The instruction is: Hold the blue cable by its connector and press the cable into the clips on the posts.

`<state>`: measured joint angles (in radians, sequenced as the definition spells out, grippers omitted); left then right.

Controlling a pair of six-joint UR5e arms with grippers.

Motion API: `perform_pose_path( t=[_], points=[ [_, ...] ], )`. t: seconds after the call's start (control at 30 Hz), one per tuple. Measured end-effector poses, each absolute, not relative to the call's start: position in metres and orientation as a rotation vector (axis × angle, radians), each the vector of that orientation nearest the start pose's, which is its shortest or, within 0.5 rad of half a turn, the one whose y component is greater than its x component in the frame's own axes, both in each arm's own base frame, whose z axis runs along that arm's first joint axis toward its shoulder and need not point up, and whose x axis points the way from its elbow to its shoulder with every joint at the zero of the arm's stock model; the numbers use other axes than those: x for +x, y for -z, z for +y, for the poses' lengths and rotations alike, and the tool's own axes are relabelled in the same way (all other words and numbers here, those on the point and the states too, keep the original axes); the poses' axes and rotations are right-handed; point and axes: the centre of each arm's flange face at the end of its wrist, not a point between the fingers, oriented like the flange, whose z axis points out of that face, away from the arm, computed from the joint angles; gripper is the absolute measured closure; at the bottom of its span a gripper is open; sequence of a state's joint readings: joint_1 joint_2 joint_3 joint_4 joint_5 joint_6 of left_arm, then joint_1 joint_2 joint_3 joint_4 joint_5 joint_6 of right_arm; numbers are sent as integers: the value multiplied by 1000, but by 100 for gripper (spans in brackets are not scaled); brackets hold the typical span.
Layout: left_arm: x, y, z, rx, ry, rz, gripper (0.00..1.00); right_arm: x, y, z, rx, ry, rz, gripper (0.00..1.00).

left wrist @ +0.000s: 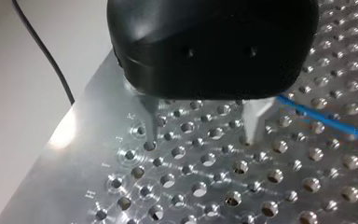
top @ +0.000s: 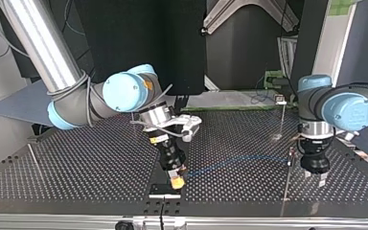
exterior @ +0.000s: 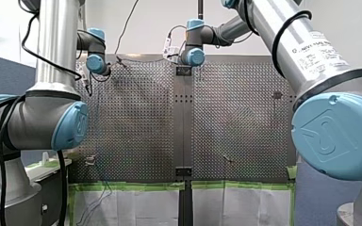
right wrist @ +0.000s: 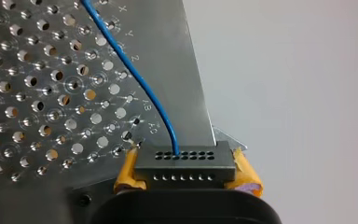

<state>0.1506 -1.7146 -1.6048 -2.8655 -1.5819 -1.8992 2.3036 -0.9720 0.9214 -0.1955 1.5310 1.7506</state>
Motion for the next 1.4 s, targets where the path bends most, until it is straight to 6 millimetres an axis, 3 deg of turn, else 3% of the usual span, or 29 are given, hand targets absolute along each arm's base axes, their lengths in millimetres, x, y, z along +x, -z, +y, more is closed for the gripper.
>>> perform_pose_path(
  t=[0.37,0.7,1.4],
  points=[
    [538,-444,-61,-373,125,1464,0,605,-460,-467,-2048,2802,1073,100],
    [500,-435,-82,-336,159,1565,0,607,-459,-464,-2053,2794,1071,100],
    [415,-473,-117,-283,200,1644,0,609,-459,-461,-2056,2787,1065,100]
  ],
)
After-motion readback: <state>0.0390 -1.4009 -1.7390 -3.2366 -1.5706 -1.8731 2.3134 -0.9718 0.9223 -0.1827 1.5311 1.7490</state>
